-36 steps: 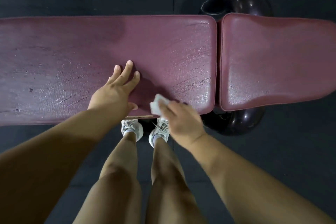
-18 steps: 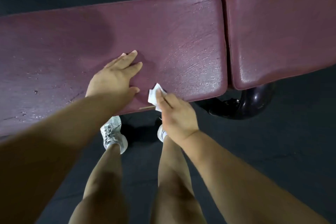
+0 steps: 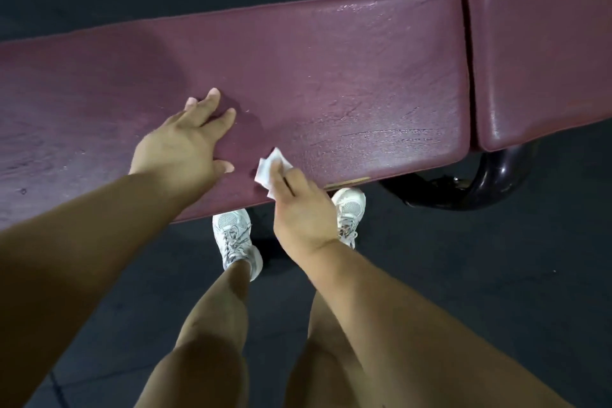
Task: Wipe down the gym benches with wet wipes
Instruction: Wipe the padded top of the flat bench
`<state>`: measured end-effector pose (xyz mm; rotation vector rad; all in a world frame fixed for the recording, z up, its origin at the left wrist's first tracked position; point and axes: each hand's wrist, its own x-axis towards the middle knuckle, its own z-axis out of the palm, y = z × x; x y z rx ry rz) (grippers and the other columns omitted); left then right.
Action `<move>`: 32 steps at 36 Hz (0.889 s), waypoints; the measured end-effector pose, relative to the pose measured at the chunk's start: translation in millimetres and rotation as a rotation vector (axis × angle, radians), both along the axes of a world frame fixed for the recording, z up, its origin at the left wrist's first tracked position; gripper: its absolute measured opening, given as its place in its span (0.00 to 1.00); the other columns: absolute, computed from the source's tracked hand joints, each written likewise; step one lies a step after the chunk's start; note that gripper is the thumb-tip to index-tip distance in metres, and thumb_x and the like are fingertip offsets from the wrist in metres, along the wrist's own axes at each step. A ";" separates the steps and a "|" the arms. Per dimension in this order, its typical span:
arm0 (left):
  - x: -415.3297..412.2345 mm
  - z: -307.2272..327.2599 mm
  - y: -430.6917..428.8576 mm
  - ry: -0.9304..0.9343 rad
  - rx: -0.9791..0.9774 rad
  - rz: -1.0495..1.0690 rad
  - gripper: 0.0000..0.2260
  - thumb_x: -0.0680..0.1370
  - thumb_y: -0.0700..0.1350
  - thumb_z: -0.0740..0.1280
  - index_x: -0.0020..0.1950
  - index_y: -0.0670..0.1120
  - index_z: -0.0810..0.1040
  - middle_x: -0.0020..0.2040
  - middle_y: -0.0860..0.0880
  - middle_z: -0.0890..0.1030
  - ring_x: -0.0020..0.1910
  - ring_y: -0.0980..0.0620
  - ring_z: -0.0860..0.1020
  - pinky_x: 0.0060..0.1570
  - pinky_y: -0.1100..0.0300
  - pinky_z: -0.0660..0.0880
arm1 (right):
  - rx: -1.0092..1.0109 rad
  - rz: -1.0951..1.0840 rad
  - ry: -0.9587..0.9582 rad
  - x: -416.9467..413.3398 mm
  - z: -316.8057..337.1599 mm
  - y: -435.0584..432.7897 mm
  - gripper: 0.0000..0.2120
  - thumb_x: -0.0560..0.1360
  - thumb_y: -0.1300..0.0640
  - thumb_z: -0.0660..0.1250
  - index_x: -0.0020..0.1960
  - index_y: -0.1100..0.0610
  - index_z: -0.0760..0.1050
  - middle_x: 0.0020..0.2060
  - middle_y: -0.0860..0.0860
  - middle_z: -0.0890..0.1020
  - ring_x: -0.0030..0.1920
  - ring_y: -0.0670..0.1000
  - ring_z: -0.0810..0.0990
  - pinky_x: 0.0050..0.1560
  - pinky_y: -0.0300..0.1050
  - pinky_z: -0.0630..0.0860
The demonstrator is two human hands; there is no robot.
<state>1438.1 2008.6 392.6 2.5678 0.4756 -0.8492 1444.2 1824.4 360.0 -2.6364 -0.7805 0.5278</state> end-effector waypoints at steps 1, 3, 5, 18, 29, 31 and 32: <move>0.3 0.7 0.9 0.000 0.000 -0.007 0.33 0.75 0.53 0.68 0.76 0.57 0.54 0.77 0.59 0.45 0.76 0.53 0.49 0.66 0.49 0.64 | -0.006 0.111 -0.056 1.0 -2.2 -4.3 0.26 0.67 0.61 0.53 0.60 0.63 0.78 0.40 0.54 0.80 0.31 0.56 0.77 0.28 0.43 0.71; 0.8 1.2 3.0 0.009 -0.003 -0.025 0.33 0.76 0.53 0.67 0.76 0.57 0.54 0.77 0.59 0.44 0.76 0.53 0.49 0.64 0.49 0.67 | -0.036 0.250 -0.130 16.9 -3.6 -19.4 0.24 0.68 0.61 0.54 0.59 0.64 0.79 0.42 0.57 0.81 0.31 0.58 0.77 0.27 0.45 0.72; 2.2 2.1 5.4 0.028 -0.005 -0.044 0.33 0.76 0.53 0.66 0.76 0.57 0.53 0.77 0.59 0.43 0.76 0.53 0.50 0.64 0.50 0.67 | -0.116 0.251 -0.153 44.2 -0.5 -37.1 0.24 0.69 0.62 0.56 0.62 0.62 0.77 0.46 0.58 0.81 0.32 0.59 0.78 0.28 0.46 0.71; 10.8 5.8 10.4 0.015 -0.019 0.019 0.29 0.76 0.55 0.67 0.74 0.60 0.59 0.76 0.62 0.51 0.72 0.56 0.61 0.57 0.54 0.71 | -0.059 -0.035 -0.097 46.5 -3.9 7.2 0.23 0.70 0.62 0.56 0.65 0.60 0.71 0.47 0.58 0.79 0.34 0.60 0.78 0.29 0.46 0.74; 22.2 -1.3 44.3 -0.011 0.002 0.250 0.41 0.70 0.52 0.74 0.76 0.54 0.55 0.77 0.57 0.46 0.76 0.50 0.47 0.69 0.43 0.63 | -0.297 -0.464 -0.143 194.4 3.4 -25.8 0.25 0.78 0.62 0.56 0.74 0.52 0.61 0.61 0.57 0.69 0.53 0.59 0.76 0.49 0.47 0.71; 22.3 -4.8 41.1 0.014 -0.003 0.237 0.41 0.69 0.52 0.74 0.76 0.54 0.54 0.77 0.58 0.43 0.76 0.50 0.45 0.69 0.44 0.63 | -0.268 -0.655 -0.112 197.2 2.2 -12.2 0.24 0.79 0.62 0.55 0.74 0.53 0.61 0.63 0.56 0.69 0.55 0.58 0.75 0.49 0.45 0.69; 22.7 -5.8 39.8 0.013 -0.002 0.241 0.41 0.69 0.52 0.74 0.76 0.53 0.54 0.77 0.58 0.43 0.76 0.50 0.45 0.69 0.44 0.63 | -0.263 -0.652 -0.099 190.4 -1.3 -1.2 0.24 0.79 0.62 0.56 0.75 0.54 0.61 0.64 0.56 0.68 0.56 0.58 0.75 0.50 0.45 0.70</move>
